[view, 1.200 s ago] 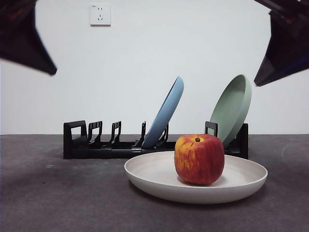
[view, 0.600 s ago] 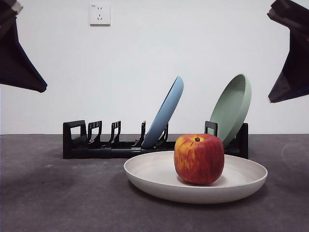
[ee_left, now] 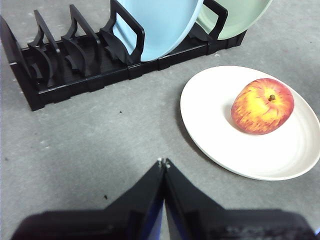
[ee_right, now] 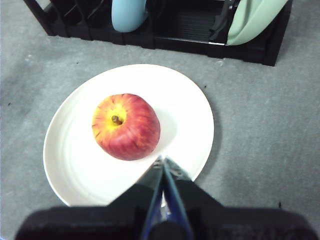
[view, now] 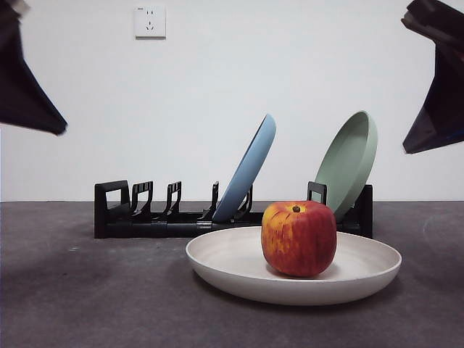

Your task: Take the yellow plate from the plate rack,put the plate on the table,take the apple from the table,put the apple in the plate

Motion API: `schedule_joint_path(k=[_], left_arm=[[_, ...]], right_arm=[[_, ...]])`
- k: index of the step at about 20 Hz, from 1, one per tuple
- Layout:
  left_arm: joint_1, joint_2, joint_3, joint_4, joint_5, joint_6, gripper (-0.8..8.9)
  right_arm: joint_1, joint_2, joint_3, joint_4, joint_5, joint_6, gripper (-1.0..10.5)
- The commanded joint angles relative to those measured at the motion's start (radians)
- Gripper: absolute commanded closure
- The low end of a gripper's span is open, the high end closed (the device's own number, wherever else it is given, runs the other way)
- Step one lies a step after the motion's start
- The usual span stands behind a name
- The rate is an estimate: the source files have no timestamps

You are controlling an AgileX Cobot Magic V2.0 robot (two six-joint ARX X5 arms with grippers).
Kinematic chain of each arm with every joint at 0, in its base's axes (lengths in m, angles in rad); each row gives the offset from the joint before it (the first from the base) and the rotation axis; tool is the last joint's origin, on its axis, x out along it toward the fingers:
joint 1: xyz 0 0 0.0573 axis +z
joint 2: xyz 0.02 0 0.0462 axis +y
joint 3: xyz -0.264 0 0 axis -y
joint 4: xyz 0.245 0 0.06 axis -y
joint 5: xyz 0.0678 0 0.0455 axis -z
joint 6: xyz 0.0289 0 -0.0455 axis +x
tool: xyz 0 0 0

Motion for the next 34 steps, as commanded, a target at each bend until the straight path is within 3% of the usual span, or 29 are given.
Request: schedule_joint_path(k=[1,5,9,14,18,21,34], left_arm=[[0.019,-0.103,-0.006,-0.010,0.003,0.053,8.14],[0.161,-0.321,-0.008,-0.008,0.008,0.189,8.14],[0.373,-0.502,-0.078,-0.007,0.009,0.208,8.14],[0.518,-0.640,-0.262,-0.004,0.048,0.209,8.14],[0.562,-0.666,-0.380,0.045,0.116,0.208,8.14],[0.567,-0.666,-0.428,0.051,0.110,0.184,8.14],[0.567,-0.666,-0.428,0.060,0.107,0.182,8.14]], right_arm=[[0.001,-0.003,-0.010,0.005,0.003,0.010,9.5],[0.001,-0.003,-0.010,0.005,0.003,0.010,9.5],[0.001,-0.003,-0.010,0.005,0.003,0.010,9.5],[0.001,-0.003,-0.010,0.005,0.003,0.010,9.5],[0.001,-0.003,-0.010,0.005,0.003,0.010,9.5],[0.001,-0.003,-0.010,0.005,0.003,0.010,9.5],[0.001,-0.003,-0.010,0.005,0.003,0.010,9.5]])
